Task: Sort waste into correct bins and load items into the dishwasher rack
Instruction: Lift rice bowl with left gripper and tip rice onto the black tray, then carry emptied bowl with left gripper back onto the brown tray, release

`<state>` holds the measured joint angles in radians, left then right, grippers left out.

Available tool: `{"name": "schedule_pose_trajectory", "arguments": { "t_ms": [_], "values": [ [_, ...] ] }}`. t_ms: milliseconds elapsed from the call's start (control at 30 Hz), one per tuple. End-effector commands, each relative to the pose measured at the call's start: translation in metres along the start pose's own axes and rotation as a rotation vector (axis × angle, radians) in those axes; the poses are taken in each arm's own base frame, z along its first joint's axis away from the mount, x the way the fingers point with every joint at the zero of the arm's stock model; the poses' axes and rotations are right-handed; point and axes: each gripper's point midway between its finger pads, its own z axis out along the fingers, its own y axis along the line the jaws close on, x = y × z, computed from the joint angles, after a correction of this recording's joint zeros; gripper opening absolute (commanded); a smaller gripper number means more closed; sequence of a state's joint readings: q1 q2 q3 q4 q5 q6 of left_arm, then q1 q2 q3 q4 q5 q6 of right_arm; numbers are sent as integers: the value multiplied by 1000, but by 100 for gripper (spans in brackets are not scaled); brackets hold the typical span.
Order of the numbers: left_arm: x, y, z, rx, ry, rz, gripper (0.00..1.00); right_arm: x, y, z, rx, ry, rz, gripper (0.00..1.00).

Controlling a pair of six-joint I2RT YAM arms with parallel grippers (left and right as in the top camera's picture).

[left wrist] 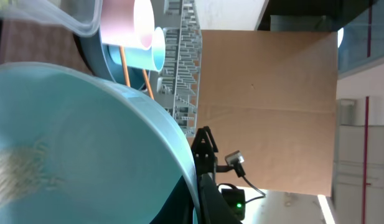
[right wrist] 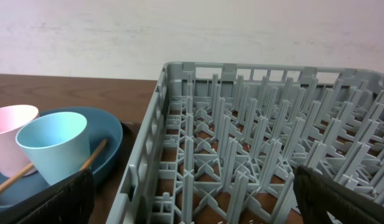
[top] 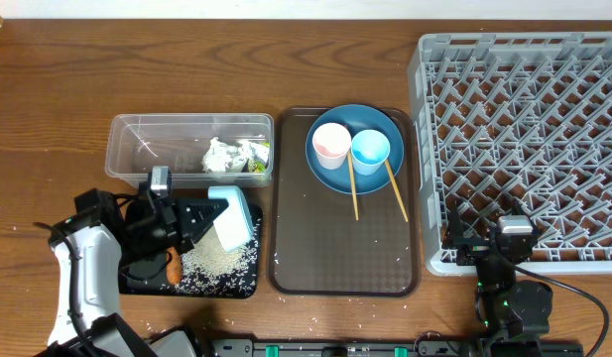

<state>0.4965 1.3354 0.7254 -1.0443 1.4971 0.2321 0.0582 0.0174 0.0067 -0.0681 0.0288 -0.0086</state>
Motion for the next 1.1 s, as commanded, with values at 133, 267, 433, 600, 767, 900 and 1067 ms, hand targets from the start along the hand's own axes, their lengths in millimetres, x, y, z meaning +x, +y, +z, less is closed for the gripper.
{"name": "schedule_pose_trajectory", "arguments": {
  "t_ms": [133, 267, 433, 600, 767, 900, 1067],
  "values": [
    [1, -11, -4, 68, -24, -133, 6, 1, -4, 0, 16, 3, -6, 99],
    [-12, 0, -11, 17, -64, -53, 6, 1, -4, 0, 16, 3, -6, 99],
    [-9, -5, -14, 43, -77, -82, 6, 1, -4, 0, 16, 3, -6, 99],
    [-10, 3, -20, 6, -98, -163, 6, 1, -4, 0, 16, 3, -6, 99],
    [-11, -1, -21, 22, -107, -103, 6, 1, -4, 0, 16, 3, -6, 99],
    [-7, 1, -19, 5, -92, -85, 6, 1, -4, 0, 16, 3, -6, 99],
    [-4, -6, -19, 3, -93, -67, 6, 1, -4, 0, 16, 3, -6, 99]
  ]
}}
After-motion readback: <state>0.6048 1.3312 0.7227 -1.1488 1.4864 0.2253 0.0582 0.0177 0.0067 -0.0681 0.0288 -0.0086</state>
